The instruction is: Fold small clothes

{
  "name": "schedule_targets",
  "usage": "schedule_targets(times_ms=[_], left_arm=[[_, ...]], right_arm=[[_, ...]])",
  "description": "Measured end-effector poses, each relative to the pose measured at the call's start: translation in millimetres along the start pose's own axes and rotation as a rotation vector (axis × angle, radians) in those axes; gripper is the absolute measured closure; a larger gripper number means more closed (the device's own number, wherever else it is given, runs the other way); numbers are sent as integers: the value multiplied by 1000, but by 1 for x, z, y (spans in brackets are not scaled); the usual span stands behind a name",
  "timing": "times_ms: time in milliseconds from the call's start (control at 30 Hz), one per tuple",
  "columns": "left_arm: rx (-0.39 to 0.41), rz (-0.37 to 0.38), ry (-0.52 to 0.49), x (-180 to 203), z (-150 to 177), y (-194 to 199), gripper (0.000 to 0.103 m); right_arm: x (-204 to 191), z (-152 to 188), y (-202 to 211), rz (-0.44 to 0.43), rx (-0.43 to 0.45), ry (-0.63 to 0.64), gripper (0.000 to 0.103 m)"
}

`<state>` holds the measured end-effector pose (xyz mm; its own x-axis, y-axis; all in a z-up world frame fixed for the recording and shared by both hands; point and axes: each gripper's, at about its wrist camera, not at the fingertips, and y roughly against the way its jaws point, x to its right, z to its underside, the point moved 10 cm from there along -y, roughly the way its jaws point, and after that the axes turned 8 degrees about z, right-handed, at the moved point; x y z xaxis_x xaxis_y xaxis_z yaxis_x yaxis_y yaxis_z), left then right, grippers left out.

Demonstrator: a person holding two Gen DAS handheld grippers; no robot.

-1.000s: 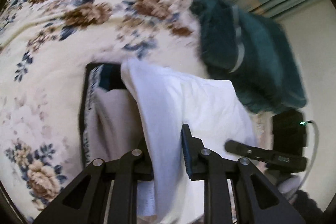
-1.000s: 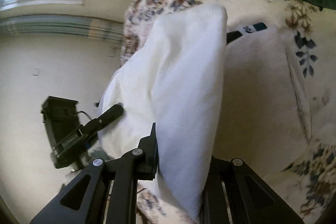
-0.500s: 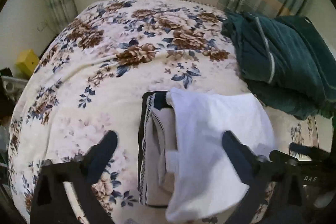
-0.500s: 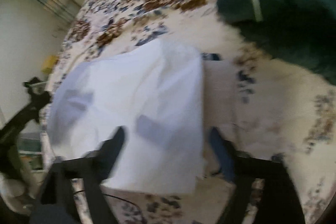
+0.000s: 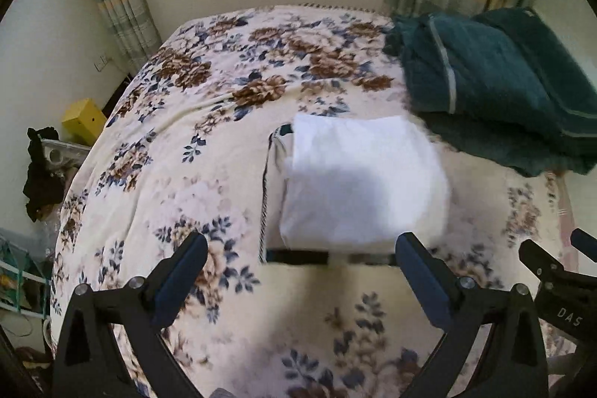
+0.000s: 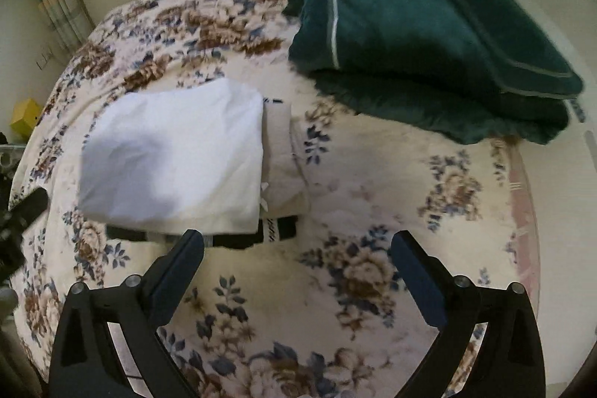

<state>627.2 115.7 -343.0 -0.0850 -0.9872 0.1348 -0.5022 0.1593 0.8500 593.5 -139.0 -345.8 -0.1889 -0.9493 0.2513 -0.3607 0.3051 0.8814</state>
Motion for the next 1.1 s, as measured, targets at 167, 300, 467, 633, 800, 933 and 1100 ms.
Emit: schedule_targets(times_ms=[167, 300, 467, 633, 800, 933, 1100], left_arm=[[83, -8, -20, 20, 11, 79, 0], [137, -6, -27, 30, 26, 133, 0], [208, -20, -26, 32, 47, 201, 0], [269, -33, -39, 33, 69, 261, 0], [316, -18, -46, 41, 87, 308, 0], [351, -12, -54, 47, 95, 340, 0], [399, -12, -70, 56, 99, 368, 0]], right_arm=[[30, 20, 88, 4, 81, -19, 1], [52, 37, 161, 12, 163, -29, 1], [76, 70, 249, 3, 247, -52, 1], [93, 106, 327, -27, 308, -61, 1], [104, 135, 387, -60, 358, -60, 1], [119, 151, 425, -61, 404, -68, 1], [133, 167, 465, -66, 454, -82, 1]])
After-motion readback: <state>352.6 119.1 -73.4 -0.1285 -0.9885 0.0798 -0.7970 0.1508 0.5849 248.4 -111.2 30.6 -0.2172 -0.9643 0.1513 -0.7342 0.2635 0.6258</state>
